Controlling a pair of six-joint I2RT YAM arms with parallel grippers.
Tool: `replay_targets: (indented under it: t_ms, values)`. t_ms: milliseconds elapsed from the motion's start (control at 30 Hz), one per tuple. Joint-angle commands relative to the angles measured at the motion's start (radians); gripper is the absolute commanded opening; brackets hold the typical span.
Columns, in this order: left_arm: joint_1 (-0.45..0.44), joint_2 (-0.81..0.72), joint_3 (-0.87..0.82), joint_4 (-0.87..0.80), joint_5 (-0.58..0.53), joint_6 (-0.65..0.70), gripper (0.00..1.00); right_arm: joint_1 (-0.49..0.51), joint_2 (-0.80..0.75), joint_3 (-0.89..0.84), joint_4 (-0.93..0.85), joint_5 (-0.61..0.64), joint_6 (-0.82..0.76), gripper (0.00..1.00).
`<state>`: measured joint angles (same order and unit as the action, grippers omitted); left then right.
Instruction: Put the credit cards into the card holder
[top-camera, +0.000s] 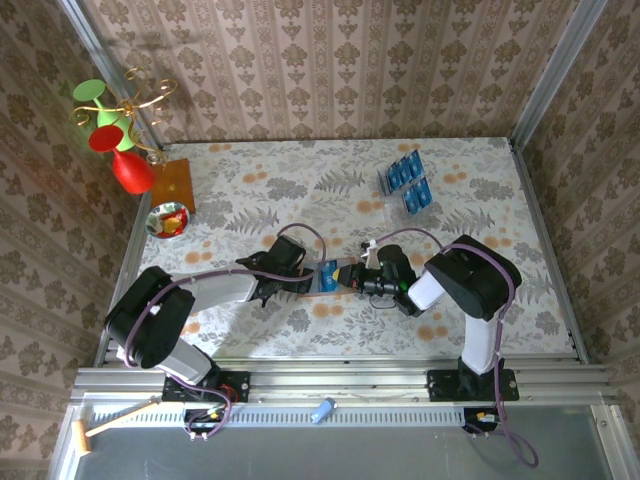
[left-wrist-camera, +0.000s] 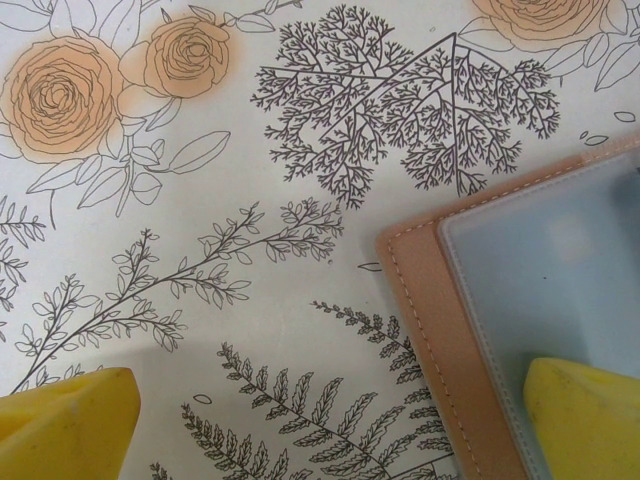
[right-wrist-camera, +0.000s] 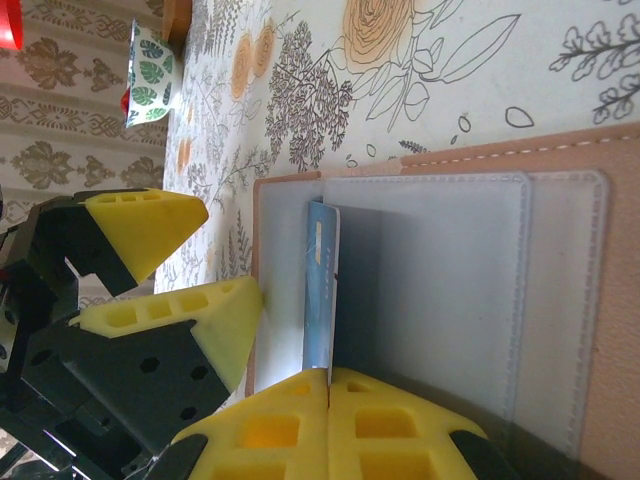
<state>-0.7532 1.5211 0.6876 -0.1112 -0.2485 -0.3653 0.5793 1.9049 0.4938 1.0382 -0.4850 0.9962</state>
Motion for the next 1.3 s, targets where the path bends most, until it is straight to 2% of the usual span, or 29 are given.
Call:
replay_targets:
  t_ms: [0,400,600,800,900,1267]
  values:
    - [-0.007,0.02,0.009,-0.054,-0.016,0.002,1.0,-0.001,0.042,0.009,-0.064,-0.007,-0.004,0.0]
    - [-0.009,0.02,0.012,-0.051,-0.015,-0.001,1.0,0.013,0.05,0.045,-0.119,-0.015,-0.002,0.01]
    - [-0.008,0.02,0.004,-0.047,-0.016,-0.004,1.0,0.013,-0.013,0.058,-0.228,0.01,-0.038,0.37]
    - [-0.008,0.014,-0.003,-0.042,-0.017,-0.001,1.0,0.014,-0.073,0.087,-0.356,0.038,-0.078,0.56]
    - [-0.007,0.009,-0.009,-0.037,-0.02,0.0,1.0,0.013,-0.097,0.104,-0.41,0.045,-0.089,0.62]
    - [0.006,-0.019,-0.035,-0.008,-0.006,-0.009,1.0,0.011,-0.2,0.154,-0.574,0.066,-0.131,0.66]
